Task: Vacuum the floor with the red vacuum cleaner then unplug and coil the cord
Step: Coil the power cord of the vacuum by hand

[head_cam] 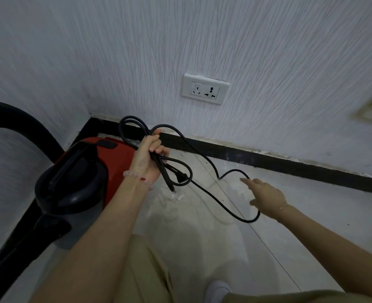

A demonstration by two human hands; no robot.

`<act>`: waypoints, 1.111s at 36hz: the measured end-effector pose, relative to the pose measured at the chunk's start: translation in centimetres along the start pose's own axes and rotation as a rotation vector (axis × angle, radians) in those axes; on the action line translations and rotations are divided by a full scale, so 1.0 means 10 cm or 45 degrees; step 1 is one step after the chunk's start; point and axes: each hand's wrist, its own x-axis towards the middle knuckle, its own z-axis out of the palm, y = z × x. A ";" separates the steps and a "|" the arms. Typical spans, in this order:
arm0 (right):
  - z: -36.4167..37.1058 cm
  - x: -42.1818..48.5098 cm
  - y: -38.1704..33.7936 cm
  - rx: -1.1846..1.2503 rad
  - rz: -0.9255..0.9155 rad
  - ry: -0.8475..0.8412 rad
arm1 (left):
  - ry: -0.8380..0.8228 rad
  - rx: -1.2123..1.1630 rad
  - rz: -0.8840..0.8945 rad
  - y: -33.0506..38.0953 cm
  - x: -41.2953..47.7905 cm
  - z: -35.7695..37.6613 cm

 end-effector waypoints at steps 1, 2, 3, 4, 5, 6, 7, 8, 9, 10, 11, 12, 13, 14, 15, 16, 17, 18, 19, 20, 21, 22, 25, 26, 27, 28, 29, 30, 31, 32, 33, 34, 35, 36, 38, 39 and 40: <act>0.01 -0.01 0.04 -0.082 0.050 -0.062 | -0.011 -0.019 -0.014 0.01 -0.01 -0.01; 0.00 -0.02 0.06 -0.130 0.116 -0.132 | -0.028 -0.028 -0.031 0.01 -0.02 0.00; -0.01 -0.02 0.07 -0.181 0.173 -0.178 | -0.049 -0.025 -0.050 0.01 -0.03 0.02; -0.03 -0.01 0.07 -0.224 0.215 -0.199 | -0.072 -0.012 -0.065 0.01 -0.05 0.04; -0.04 0.01 0.07 -0.249 0.242 -0.209 | -0.102 0.002 -0.077 0.01 -0.06 0.06; -0.06 0.03 0.06 -0.215 0.246 -0.210 | -0.138 0.010 -0.087 0.01 -0.08 0.09; -0.07 0.06 0.05 -0.120 0.239 -0.217 | -0.178 0.007 -0.095 0.02 -0.10 0.11; -0.09 0.08 0.03 0.044 0.233 -0.215 | -0.214 -0.002 -0.100 0.02 -0.12 0.13; -0.13 0.08 0.01 0.249 0.234 -0.190 | -0.239 -0.005 -0.102 0.03 -0.14 0.14; -0.18 0.07 -0.01 0.462 0.252 -0.127 | -0.252 0.006 -0.103 0.04 -0.15 0.15; -0.23 0.07 -0.04 0.634 0.265 -0.016 | -0.255 0.034 -0.104 0.04 -0.16 0.16; -0.29 0.06 -0.07 0.725 0.259 0.144 | -0.250 0.078 -0.103 0.03 -0.16 0.16; -0.35 0.05 -0.11 0.731 0.227 0.326 | -0.243 0.128 -0.103 0.02 -0.16 0.16; -0.41 0.03 -0.16 0.702 0.163 0.497 | -0.239 0.177 -0.107 0.01 -0.16 0.15; -0.47 0.02 -0.23 0.727 0.075 0.618 | -0.242 0.220 -0.112 0.00 -0.16 0.15; -0.54 0.02 -0.30 0.795 -0.022 0.667 | -0.253 0.256 -0.117 0.00 -0.17 0.15; -0.60 0.02 -0.38 0.876 -0.122 0.654 | -0.270 0.284 -0.124 0.00 -0.18 0.15; -0.66 0.03 -0.47 0.943 -0.228 0.594 | -0.290 0.307 -0.132 0.00 -0.19 0.16; -0.71 0.05 -0.55 0.975 -0.322 0.502 | -0.308 0.328 -0.141 0.00 -0.20 0.18; -0.73 0.06 -0.63 0.979 -0.408 0.396 | -0.325 0.346 -0.150 -0.01 -0.21 0.19; -0.74 0.08 -0.70 0.952 -0.482 0.299 | -0.341 0.357 -0.160 -0.01 -0.22 0.20; -0.72 0.11 -0.76 0.914 -0.546 0.214 | -0.360 0.355 -0.171 -0.02 -0.23 0.21; -0.60 0.19 -0.85 0.791 -0.596 0.006 | -0.415 0.237 -0.188 -0.01 -0.24 0.21; -0.55 0.20 -0.84 0.785 -0.575 -0.030 | -0.420 0.171 -0.174 0.02 -0.23 0.19; -0.49 0.20 -0.82 0.805 -0.548 -0.056 | -0.413 0.108 -0.149 0.05 -0.21 0.17; -0.45 0.19 -0.78 0.834 -0.526 -0.074 | -0.393 0.062 -0.118 0.08 -0.20 0.15; -0.41 0.19 -0.73 0.855 -0.503 -0.069 | -0.355 0.040 -0.085 0.10 -0.18 0.11; -0.38 0.19 -0.67 0.874 -0.483 -0.037 | -0.298 0.041 -0.058 0.11 -0.15 0.08; -0.37 0.18 -0.61 0.908 -0.453 0.013 | -0.223 0.063 -0.034 0.11 -0.12 0.04; -0.36 0.18 -0.58 0.975 -0.416 0.073 | -0.134 0.117 -0.008 0.09 -0.08 0.02; -0.36 0.16 -0.56 1.083 -0.379 0.138 | -0.040 0.213 0.026 0.06 -0.05 0.00; -0.37 0.15 -0.57 1.202 -0.343 0.199 | 0.048 0.357 0.068 0.03 -0.02 -0.01; -0.40 0.13 -0.59 1.285 -0.314 0.265 | 0.120 0.542 0.103 -0.01 0.00 -0.01; -0.44 0.10 -0.64 1.316 -0.294 0.330 | 0.165 0.746 0.117 -0.06 0.01 -0.01; -0.52 0.06 -0.74 1.340 -0.305 0.412 | 0.178 1.092 0.085 -0.15 -0.01 0.00; -0.56 0.03 -0.80 1.363 -0.322 0.417 | 0.158 1.171 0.060 -0.19 0.00 0.01; -0.59 0.00 -0.86 1.367 -0.347 0.410 | 0.137 1.174 0.035 -0.23 -0.01 0.03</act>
